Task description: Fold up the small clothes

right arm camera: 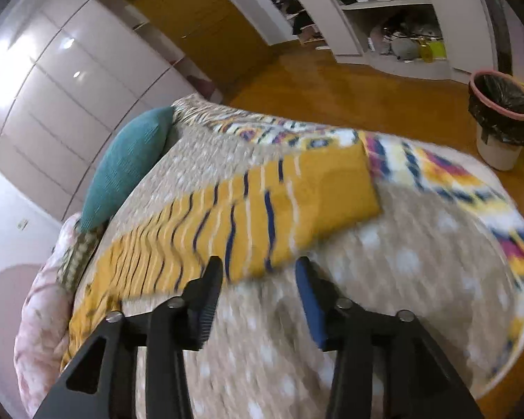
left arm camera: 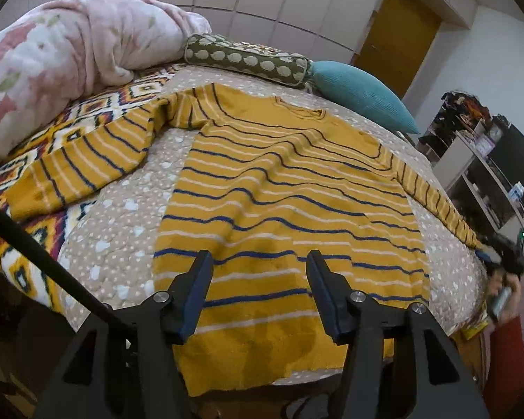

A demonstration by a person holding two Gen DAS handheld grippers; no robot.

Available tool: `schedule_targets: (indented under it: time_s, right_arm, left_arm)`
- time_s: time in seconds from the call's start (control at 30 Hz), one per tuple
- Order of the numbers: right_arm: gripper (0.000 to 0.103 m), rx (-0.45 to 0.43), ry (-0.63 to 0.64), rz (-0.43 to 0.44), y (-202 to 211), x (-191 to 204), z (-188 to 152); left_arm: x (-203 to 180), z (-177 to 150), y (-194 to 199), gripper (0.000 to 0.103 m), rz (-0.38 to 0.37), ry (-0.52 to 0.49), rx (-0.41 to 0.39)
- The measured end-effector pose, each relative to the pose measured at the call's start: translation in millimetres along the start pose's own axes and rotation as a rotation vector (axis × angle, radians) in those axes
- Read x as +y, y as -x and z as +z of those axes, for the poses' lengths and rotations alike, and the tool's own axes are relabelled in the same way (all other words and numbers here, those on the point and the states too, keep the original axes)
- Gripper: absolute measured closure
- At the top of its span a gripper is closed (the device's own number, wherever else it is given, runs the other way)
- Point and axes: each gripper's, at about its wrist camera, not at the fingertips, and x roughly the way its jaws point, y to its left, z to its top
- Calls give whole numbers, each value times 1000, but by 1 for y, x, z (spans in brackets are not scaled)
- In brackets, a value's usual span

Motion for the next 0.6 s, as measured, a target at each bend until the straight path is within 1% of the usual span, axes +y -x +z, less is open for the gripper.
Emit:
schedule_targets:
  time_s: [0.07,0.1,0.13,0.17,0.2,0.3,0.4,0.47,0.5,0.53,0.6]
  right_arm:
    - [56,-4,-27,-47,-13,0,17]
    - [76,4,-49,-56,-19,-1,25]
    - [94,10,-62,-60,-22,-3,32]
    - [97,7,-77,-66,-22,-5,42]
    - [98,-19,-87,-69,-17,-5,50]
    - [98,-107,-73,-118,0,7,81]
    - [98,-156,2,-175,11,40,100]
    - [98,-184,110,-233,11,78,104]
    - [98,-192,160,-240,11,98,102]
    - [98,-197,228,-228,11,127,96]
    - [98,-178,326,-170,9,172,79]
  left_arm:
    - [1,1,0,49,-3,8,-4]
    - [3,2,1,49,-6,16,-5]
    - [6,3,2,49,-9,25,-8]
    - [7,3,3,49,-11,29,-11]
    - [11,3,6,49,-9,33,-17]
    - [21,5,11,48,-5,44,-32]
    - [32,6,17,48,-7,72,-50]
    - [41,7,22,47,-13,94,-67]
    - [44,7,24,46,-14,100,-72]
    - [47,7,26,45,-15,107,-80]
    - [53,6,29,43,-13,117,-94]
